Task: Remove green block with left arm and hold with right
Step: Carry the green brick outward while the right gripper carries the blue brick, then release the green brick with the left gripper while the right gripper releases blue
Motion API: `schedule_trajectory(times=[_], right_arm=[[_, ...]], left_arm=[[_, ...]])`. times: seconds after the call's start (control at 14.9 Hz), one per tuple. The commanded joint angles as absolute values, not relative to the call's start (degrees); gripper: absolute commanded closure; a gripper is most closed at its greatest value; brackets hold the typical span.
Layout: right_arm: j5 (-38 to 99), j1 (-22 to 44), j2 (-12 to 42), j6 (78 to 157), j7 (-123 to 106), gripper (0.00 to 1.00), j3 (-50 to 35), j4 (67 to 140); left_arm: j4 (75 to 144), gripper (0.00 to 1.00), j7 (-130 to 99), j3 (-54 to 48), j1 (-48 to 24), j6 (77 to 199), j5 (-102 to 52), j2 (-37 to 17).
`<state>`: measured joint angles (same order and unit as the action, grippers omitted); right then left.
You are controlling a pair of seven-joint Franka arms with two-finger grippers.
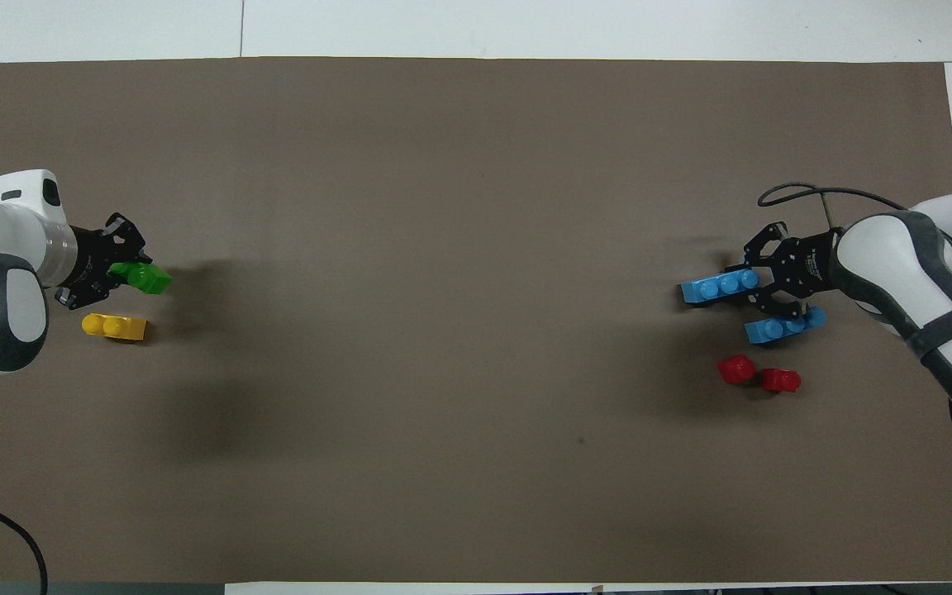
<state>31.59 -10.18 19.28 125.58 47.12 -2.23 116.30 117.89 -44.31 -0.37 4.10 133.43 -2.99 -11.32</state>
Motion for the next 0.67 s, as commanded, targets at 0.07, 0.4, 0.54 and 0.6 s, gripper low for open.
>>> schedule_trajectory(times=[0.07, 0.4, 0.54, 0.6], right_arm=[[30.67, -9.05, 18.90, 129.02, 49.48, 1.00, -2.81, 118.21], [30.67, -8.53, 18.90, 129.99, 50.62, 1.00, -2.90, 118.83], [30.67, -7.65, 18.90, 130.25, 52.11, 1.00, -2.81, 118.92], [30.67, -7.56, 18.90, 130.86, 52.73, 1.00, -2.90, 119.09]], left_arm=[[116.11, 1.00, -43.51, -0.44, 4.39, 135.79, -2.99, -14.94], [116.19, 1.00, -43.33, -0.44, 4.57, 137.37, -3.08, -16.70], [116.19, 1.00, -42.89, -0.44, 5.01, 137.37, -3.08, -16.61], [116.19, 0.98, -41.76, -0.44, 5.01, 137.20, -3.08, -16.61]])
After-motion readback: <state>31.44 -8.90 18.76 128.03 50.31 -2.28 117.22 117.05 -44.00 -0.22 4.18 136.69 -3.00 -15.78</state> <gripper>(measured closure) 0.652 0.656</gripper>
